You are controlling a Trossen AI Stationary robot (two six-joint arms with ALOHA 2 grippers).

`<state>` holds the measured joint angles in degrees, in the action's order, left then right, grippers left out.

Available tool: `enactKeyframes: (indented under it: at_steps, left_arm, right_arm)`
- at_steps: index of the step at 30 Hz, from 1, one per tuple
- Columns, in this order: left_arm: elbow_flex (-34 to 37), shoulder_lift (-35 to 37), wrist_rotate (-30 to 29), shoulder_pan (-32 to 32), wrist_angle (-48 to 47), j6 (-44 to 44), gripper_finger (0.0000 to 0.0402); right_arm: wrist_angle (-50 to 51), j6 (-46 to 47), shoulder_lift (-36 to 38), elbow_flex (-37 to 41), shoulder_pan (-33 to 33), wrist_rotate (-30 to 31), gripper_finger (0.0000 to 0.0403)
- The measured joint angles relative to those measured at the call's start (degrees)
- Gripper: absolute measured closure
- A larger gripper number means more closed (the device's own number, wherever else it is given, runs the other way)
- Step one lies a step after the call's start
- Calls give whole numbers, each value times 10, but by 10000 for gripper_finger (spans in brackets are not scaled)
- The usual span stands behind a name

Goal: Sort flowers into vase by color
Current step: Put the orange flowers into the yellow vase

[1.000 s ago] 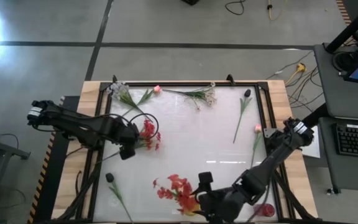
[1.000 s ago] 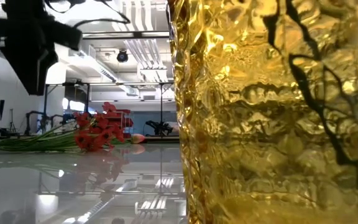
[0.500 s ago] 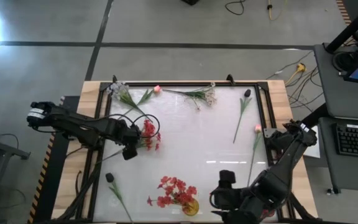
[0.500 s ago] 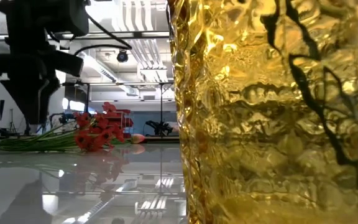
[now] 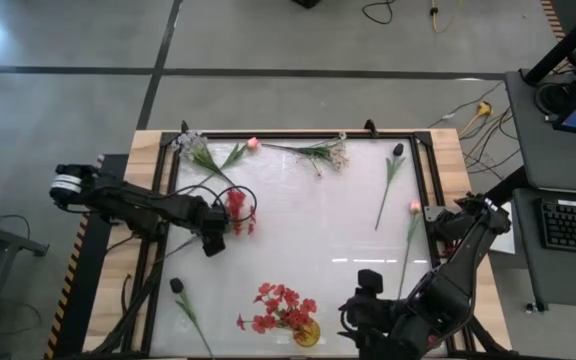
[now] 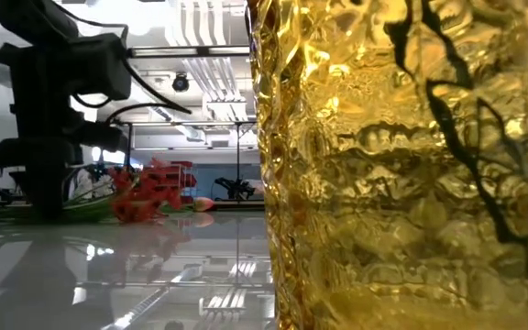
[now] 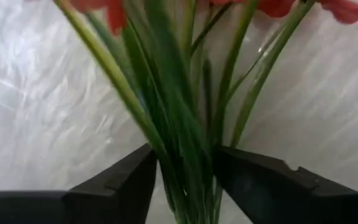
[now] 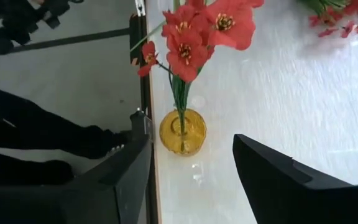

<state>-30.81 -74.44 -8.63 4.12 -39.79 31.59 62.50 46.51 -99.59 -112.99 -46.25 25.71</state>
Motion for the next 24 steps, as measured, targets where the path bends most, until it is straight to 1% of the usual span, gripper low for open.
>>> enactKeyframes:
  at_steps: [2, 5, 7, 9, 10, 11, 13, 15, 17, 21, 24]
  left_arm:
    - [-4, -9, -4, 0, 4, -8, 229]
    - [-17, -17, -14, 0, 17, -21, 284]
    - [-31, -19, -14, 0, 20, -40, 326]
    - [-49, -20, -13, -1, 14, -62, 371]
    - [-61, -20, -14, -2, 11, -73, 385]
    - [-75, -18, -19, -4, 10, -83, 392]
    - [-103, -10, -40, -8, 5, -106, 388]
    - [-135, 0, -59, -14, -3, -130, 385]
    - [-171, 10, -69, -23, -4, -155, 390]
    - [-258, 28, -75, -40, -1, -188, 399]
    - [-325, 39, -76, -44, 35, -201, 400]
  right_arm:
    - [0, 0, 6, 0, 5, 0, 193]
    - [3, 0, 16, 0, 14, 9, 204]
    - [17, -1, 24, 0, 20, 40, 212]
    - [38, 0, 33, 0, 23, 87, 221]
    - [49, 0, 38, 0, 25, 109, 225]
    - [61, -1, 43, 0, 27, 129, 229]
    - [88, -7, 54, 0, 31, 161, 237]
    - [109, -7, 63, 0, 38, 186, 245]
    - [122, -8, 74, 0, 43, 205, 251]
    - [126, -25, 90, 0, 58, 210, 259]
    - [126, -58, 95, 1, 70, 211, 261]
